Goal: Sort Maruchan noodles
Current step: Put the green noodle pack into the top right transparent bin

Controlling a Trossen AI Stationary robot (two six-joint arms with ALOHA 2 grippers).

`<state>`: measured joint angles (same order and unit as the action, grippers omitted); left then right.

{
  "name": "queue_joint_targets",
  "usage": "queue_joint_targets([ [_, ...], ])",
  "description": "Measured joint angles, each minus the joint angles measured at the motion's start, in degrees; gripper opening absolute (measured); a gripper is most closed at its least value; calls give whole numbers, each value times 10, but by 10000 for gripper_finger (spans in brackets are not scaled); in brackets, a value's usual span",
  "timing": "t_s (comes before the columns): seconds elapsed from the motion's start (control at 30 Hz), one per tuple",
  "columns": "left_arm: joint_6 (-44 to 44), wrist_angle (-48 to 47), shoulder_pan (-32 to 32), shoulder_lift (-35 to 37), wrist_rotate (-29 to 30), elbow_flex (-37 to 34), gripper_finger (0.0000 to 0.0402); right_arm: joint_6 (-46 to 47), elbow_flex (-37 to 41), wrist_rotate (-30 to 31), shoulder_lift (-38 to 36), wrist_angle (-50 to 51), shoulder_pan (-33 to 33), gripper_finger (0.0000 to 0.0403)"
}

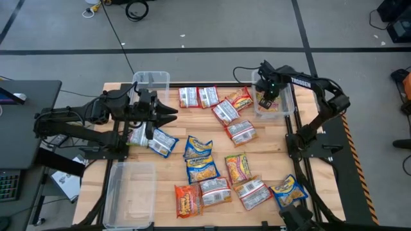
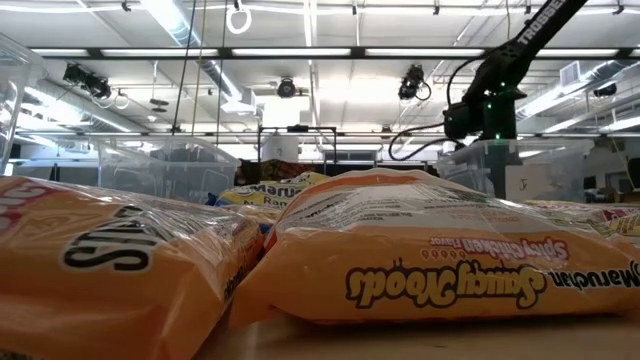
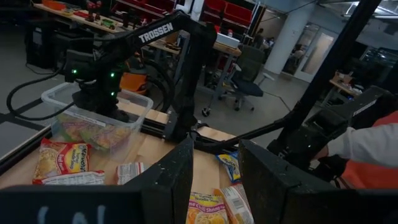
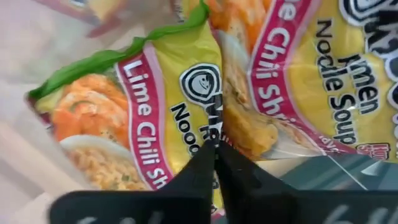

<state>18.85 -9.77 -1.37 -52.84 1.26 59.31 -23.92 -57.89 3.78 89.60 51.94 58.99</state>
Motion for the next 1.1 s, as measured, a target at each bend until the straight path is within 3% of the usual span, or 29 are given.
queue_joint_targets([
  [0.2,0,0,0,0,0,0,133,-23,0,21,-77,5,-23,5],
  [0.3,0,0,0,0,-1,0,133,-41,0,70,-126,-5,-43,4],
  [0.43,-5,0,0,0,0,0,133,-52,28,138,-179,-93,-58,3],
  [0.53,-6,0,0,0,0,0,133,-31,57,133,-191,-137,-58,2],
  [0.77,5,-1,10,0,-1,0,133,0,106,122,-193,-137,-69,3],
  [1.1,12,1,10,0,-1,0,133,34,61,107,-255,-52,-82,3],
])
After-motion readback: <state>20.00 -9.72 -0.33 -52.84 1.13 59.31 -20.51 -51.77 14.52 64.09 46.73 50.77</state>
